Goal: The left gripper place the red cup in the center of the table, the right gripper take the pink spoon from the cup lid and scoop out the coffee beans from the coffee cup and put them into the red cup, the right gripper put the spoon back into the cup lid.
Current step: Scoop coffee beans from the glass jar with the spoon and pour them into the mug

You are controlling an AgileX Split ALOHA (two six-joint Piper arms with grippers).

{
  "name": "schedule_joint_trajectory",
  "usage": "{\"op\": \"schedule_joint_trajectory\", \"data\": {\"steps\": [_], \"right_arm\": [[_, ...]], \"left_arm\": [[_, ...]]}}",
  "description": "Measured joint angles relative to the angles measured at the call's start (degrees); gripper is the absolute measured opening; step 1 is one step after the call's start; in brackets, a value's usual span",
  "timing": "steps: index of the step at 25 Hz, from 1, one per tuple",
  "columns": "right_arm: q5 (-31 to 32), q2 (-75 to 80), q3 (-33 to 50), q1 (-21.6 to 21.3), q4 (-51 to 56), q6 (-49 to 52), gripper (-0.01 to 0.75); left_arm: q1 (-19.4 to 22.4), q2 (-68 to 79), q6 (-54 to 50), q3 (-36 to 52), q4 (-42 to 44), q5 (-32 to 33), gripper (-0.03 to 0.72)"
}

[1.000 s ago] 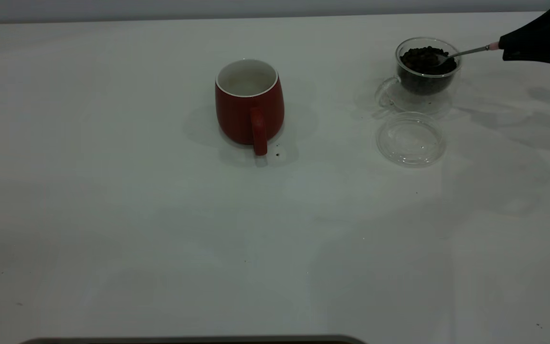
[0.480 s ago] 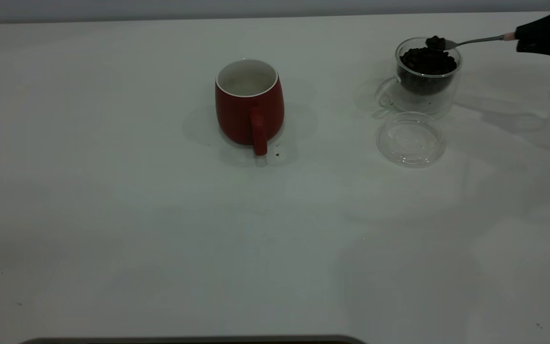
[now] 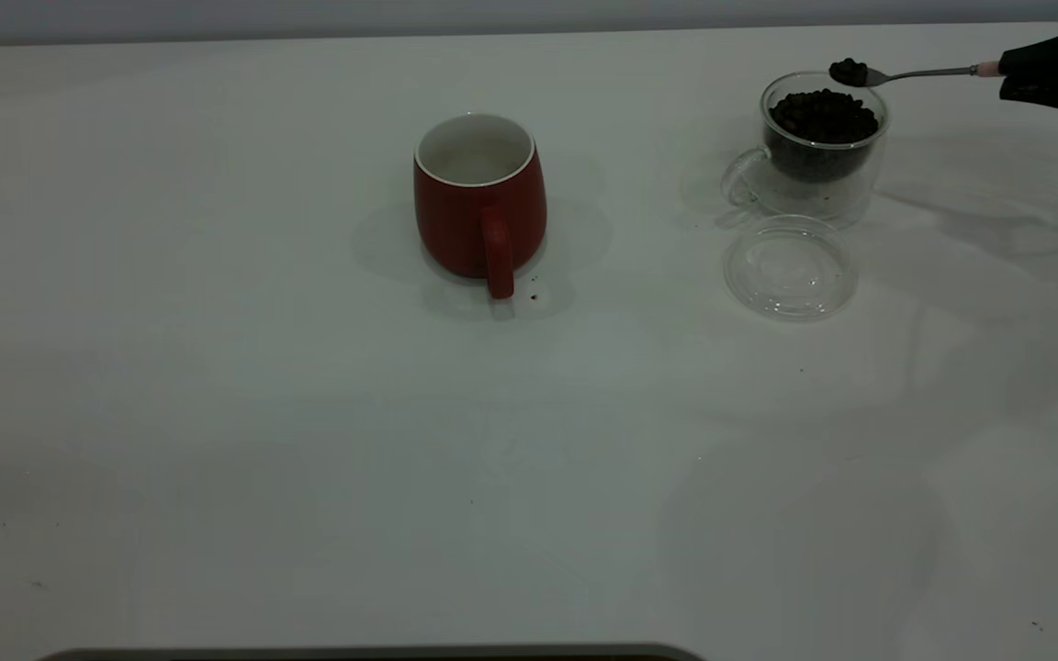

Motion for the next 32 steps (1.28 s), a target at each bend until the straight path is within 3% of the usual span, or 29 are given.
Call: {"op": "schedule_joint_trajectory", "data": {"steps": [32], "right_arm": [[0.00, -1.19, -0.05, 21.79, 4.42, -0.10, 0.096]], "left_arm": [[0.00, 0.00, 0.00, 0.00, 0.00, 0.00, 0.357]]}}
